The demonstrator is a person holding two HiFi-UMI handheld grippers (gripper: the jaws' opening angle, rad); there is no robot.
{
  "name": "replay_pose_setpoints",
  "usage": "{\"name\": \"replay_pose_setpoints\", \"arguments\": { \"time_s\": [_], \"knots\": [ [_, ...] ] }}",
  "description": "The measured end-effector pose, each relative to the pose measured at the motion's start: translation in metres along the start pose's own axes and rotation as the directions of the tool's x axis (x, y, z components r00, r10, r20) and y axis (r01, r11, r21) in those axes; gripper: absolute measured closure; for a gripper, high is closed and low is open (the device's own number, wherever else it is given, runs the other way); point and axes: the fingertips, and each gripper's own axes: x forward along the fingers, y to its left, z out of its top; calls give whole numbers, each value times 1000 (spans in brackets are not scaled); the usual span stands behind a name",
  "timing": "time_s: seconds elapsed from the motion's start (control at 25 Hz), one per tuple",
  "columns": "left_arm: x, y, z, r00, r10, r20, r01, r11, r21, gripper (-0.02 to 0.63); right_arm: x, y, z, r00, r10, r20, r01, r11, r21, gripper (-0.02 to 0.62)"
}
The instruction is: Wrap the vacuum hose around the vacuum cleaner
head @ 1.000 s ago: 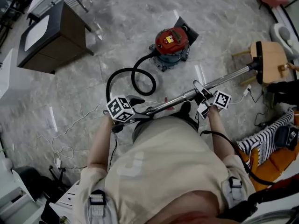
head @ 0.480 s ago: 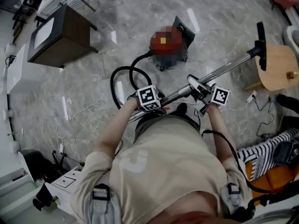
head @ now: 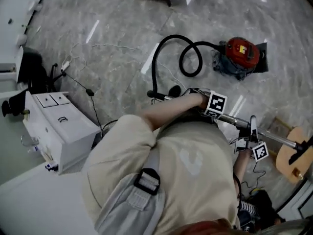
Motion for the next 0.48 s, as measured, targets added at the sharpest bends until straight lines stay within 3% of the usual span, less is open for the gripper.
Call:
{"name": "replay_pose_setpoints", "arguments": {
  "time_s": [0.08,0.2,0.28,0.4,0.48],
  "knots": [
    [-21,2,-2,995,35,91,-31,999,-35,224,7,10,2,999,-40,11,40,999,2,491],
    [-54,15,-10,964,77,256,-55,994,-91,224,24,21,-2,996,-86,36,85,996,28,491],
    [-73,19,-22,945,88,316,-54,992,-116,224,36,32,-8,993,-113,38,111,993,50,491],
    [-95,24,-45,930,108,352,-68,990,-122,224,61,48,-16,990,-142,1,142,989,33,491],
    [-99,26,-82,952,124,279,-92,988,-128,224,85,57,-26,989,-145,-34,146,989,14,494]
  ]
}}
